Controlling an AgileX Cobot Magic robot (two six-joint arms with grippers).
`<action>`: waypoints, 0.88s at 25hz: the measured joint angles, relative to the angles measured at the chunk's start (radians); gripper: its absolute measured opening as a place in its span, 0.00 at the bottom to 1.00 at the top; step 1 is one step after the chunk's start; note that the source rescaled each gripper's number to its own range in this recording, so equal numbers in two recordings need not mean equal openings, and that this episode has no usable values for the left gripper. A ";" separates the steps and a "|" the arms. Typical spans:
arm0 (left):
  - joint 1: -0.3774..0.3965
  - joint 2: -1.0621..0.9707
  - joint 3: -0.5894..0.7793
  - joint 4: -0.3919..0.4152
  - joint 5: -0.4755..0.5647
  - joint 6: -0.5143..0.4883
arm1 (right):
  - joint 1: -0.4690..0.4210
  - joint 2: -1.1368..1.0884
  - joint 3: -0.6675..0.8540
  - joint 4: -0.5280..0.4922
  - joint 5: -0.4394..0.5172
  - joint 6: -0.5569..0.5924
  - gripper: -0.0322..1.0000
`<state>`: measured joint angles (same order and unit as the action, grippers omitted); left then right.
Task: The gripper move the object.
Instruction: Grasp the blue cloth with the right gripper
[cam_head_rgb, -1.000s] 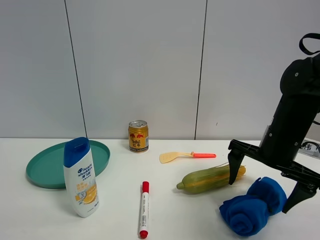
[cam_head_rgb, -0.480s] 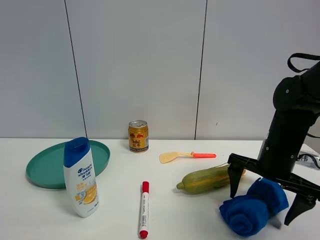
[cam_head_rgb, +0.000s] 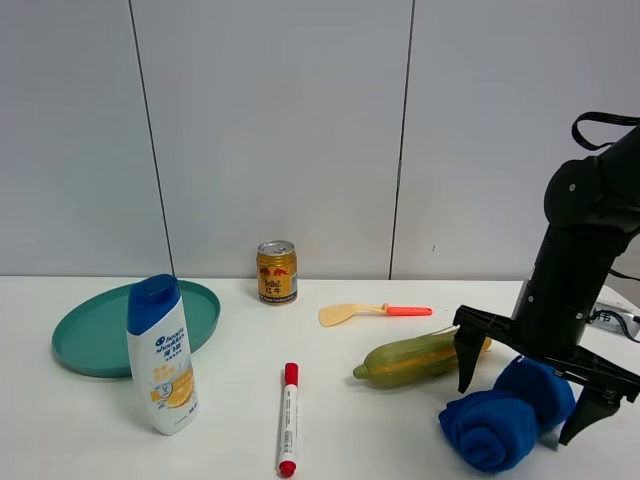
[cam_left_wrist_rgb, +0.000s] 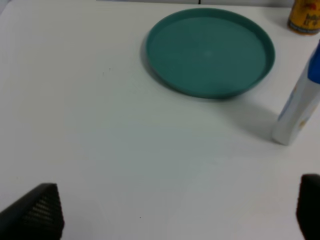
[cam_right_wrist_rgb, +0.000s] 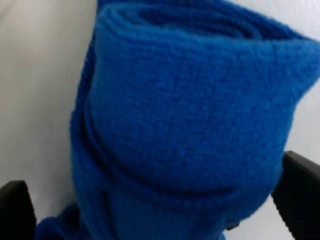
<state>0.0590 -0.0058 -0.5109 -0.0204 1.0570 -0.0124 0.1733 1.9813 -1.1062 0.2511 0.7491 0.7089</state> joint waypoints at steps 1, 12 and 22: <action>0.000 0.000 0.000 0.000 0.000 0.000 | 0.000 0.000 0.000 0.000 0.000 0.001 0.88; 0.000 0.000 0.000 0.000 0.000 0.000 | 0.001 0.025 -0.001 0.002 0.005 0.001 0.69; 0.000 0.000 0.000 0.000 0.000 0.000 | 0.001 0.023 -0.002 0.001 0.032 -0.010 0.03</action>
<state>0.0590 -0.0058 -0.5109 -0.0204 1.0570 -0.0124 0.1744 2.0038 -1.1082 0.2522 0.7807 0.6993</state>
